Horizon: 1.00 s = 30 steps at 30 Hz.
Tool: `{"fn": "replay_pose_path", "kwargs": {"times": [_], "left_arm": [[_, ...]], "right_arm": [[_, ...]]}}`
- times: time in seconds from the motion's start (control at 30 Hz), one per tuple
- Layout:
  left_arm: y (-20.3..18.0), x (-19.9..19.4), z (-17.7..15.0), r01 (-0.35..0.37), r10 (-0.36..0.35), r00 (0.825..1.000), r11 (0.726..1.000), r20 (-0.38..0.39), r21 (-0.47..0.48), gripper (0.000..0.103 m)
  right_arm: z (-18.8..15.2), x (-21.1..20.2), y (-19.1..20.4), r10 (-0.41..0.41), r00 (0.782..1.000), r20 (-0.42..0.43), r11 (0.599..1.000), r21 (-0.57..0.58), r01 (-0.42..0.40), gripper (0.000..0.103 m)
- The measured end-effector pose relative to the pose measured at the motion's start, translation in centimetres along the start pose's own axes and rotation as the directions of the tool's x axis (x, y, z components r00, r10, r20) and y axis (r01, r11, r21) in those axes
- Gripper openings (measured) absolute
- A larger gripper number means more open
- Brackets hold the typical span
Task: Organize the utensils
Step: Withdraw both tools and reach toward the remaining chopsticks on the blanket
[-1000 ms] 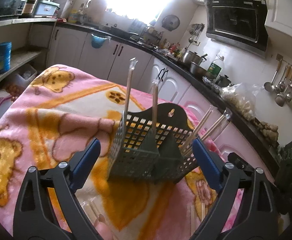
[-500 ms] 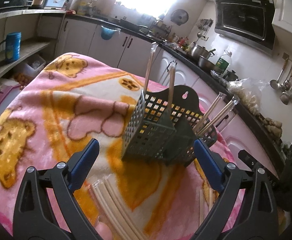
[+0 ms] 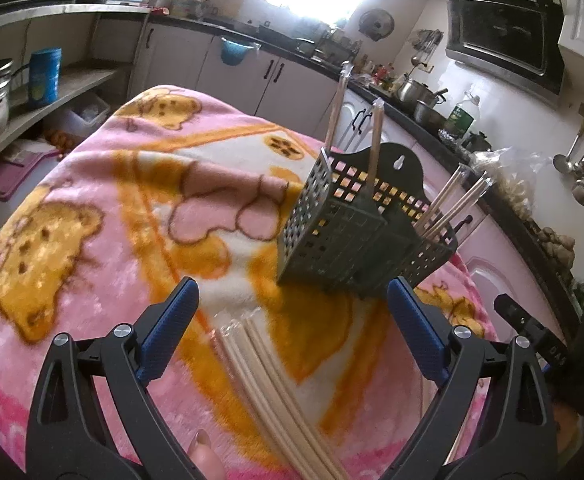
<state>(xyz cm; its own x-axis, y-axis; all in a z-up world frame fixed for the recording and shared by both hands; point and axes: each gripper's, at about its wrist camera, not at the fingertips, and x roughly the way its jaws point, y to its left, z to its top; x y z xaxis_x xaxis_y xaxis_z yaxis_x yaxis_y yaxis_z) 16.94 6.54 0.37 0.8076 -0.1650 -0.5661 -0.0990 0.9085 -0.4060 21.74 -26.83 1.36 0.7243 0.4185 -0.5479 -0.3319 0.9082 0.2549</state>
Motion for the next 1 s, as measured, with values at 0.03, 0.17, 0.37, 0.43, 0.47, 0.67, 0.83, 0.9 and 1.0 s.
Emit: {"fn": "replay_pose_path", "kwargs": {"times": [0.03,0.17,0.37,0.43,0.47,0.67,0.83,0.9,1.0], "left_arm": [[0.1,0.0,-0.2,-0.001,0.001,1.000,1.000,-0.005,-0.003,0.086],[0.7,0.0,-1.1,-0.001,0.001,1.000,1.000,-0.031,-0.010,0.086],[1.7,0.2,-2.0,-0.018,0.017,0.998,1.000,-0.059,-0.019,0.086],[2.1,0.4,-2.4,-0.025,0.023,0.997,0.999,-0.075,-0.026,0.085],[2.4,0.4,-2.7,-0.030,0.027,0.996,0.999,-0.083,-0.028,0.084],[3.5,1.1,-3.9,-0.051,0.044,0.990,0.998,-0.136,-0.049,0.067],[4.6,1.7,-4.8,-0.058,0.044,0.980,0.996,-0.193,-0.068,0.041],[4.9,2.1,-5.1,-0.053,0.035,0.976,0.995,-0.216,-0.082,0.033],[5.3,2.8,-5.3,-0.040,0.011,0.970,0.993,-0.242,-0.113,0.030]], "right_arm": [[-0.1,0.0,0.0,0.000,1.000,-0.006,1.000,0.000,0.000,0.046],[-0.8,0.2,0.0,-0.002,0.999,-0.037,1.000,0.002,0.002,0.046],[-2.1,0.5,0.2,0.004,0.997,-0.079,1.000,-0.011,-0.005,0.046],[-2.6,0.7,0.4,0.008,0.995,-0.095,1.000,-0.014,-0.009,0.046],[-2.8,0.8,0.6,0.010,0.995,-0.104,1.000,-0.015,-0.012,0.046],[-4.6,1.7,0.7,0.019,0.987,-0.157,1.000,-0.016,-0.022,0.046],[-5.5,2.0,0.9,0.025,0.984,-0.179,1.000,-0.013,-0.028,0.046],[-5.9,2.0,0.9,0.027,0.982,-0.185,0.999,-0.012,-0.030,0.046],[-6.2,2.2,0.9,0.029,0.980,-0.196,0.999,-0.012,-0.032,0.046]]}}
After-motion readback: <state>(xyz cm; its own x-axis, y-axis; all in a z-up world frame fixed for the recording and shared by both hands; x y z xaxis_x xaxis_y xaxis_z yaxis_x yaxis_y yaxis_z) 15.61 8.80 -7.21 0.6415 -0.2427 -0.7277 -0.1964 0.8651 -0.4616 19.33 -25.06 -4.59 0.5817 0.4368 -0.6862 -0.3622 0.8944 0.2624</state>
